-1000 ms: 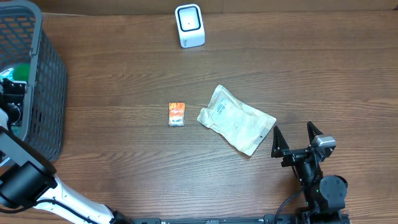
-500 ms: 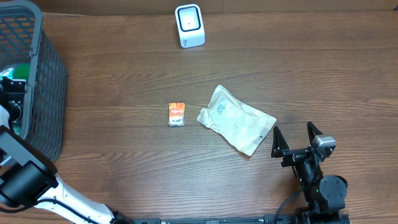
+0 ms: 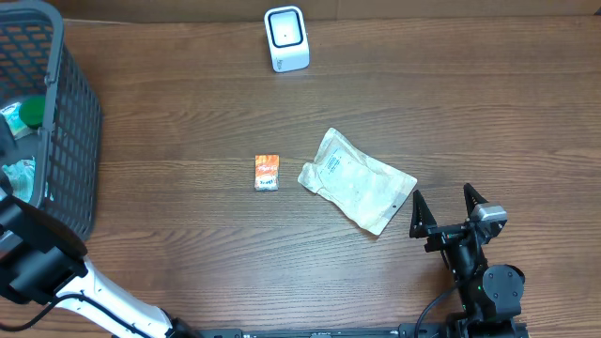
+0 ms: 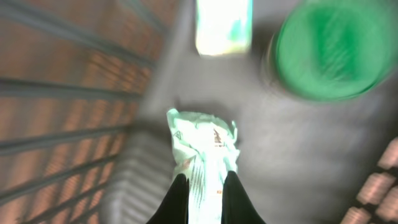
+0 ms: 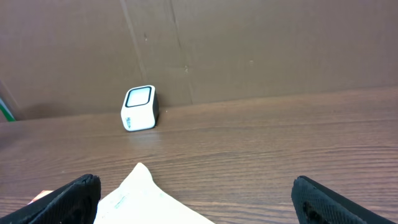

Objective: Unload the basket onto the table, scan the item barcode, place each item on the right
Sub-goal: 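Grasp and lift the mint-green wipes pack with the left gripper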

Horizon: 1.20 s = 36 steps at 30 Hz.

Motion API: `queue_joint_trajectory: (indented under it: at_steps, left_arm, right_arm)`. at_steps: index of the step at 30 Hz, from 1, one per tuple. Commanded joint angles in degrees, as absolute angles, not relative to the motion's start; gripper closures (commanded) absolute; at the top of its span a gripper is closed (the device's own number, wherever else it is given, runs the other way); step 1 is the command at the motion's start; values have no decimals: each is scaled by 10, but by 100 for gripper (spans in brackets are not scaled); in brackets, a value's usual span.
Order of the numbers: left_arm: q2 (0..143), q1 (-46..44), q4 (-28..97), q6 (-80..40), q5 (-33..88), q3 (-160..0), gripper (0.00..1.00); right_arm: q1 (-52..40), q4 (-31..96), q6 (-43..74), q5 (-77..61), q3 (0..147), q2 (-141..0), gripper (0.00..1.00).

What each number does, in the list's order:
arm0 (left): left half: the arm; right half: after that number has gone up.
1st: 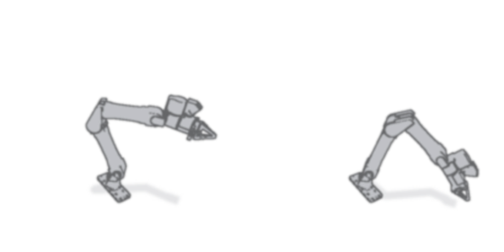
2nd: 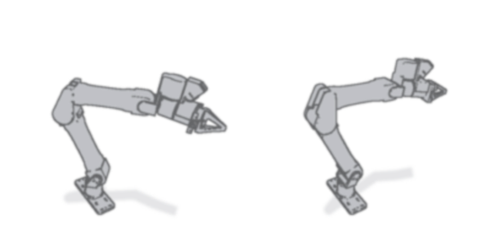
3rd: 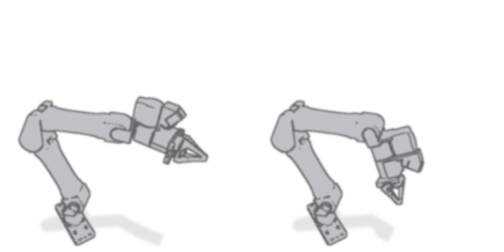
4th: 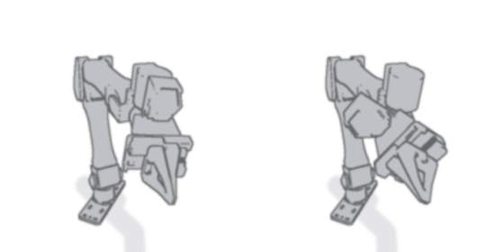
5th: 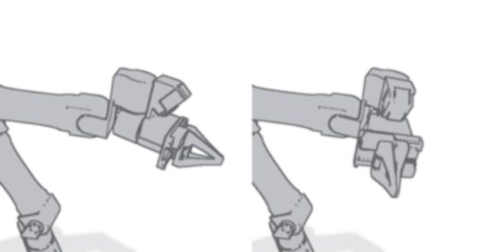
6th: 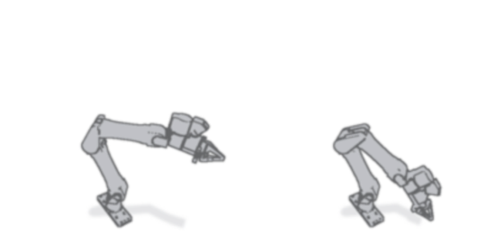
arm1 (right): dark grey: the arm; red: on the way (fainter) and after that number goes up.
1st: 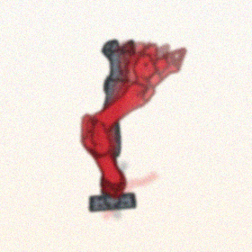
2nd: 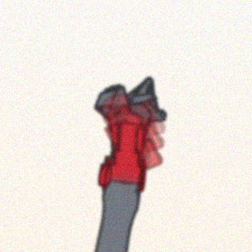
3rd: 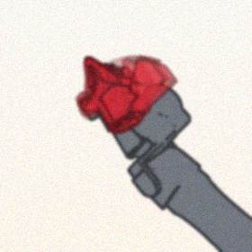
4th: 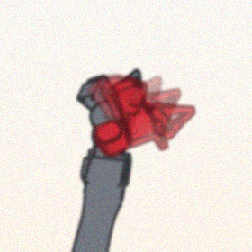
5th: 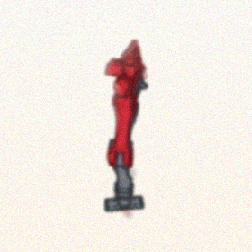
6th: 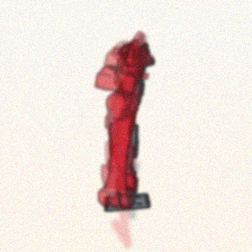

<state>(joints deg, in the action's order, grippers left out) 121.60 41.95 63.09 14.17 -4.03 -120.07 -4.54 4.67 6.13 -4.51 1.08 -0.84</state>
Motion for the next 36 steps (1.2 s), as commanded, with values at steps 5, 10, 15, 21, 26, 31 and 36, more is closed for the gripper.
queue_joint_trajectory:
  at_steps: [5,10,15,21,26,31,36]
  left_arm:
    - [1210,411,713,47,-36,-1315,72]
    - [1211,418,721,52,-49,-1240,57]
    - [1211,429,684,92,-50,-1130,53]
    - [1211,437,617,108,-71,-1029,48]
    - [1212,448,570,107,-107,-984,32]
    - [1212,452,517,108,-104,-951,11]
    - [1212,451,469,121,-74,-914,16]
  right_arm:
    - [-44,44,59,-46,4,-2,0]
    - [-44,44,59,-46,4,-2,0]
    - [-44,44,59,-46,4,-2,0]
    - [-44,44,59,-46,4,-2,0]
    - [-44,44,59,-46,4,-2,0]
    - [-44,44,59,-46,4,-2,0]
    - [-44,44,59,-46,4,-2,0]
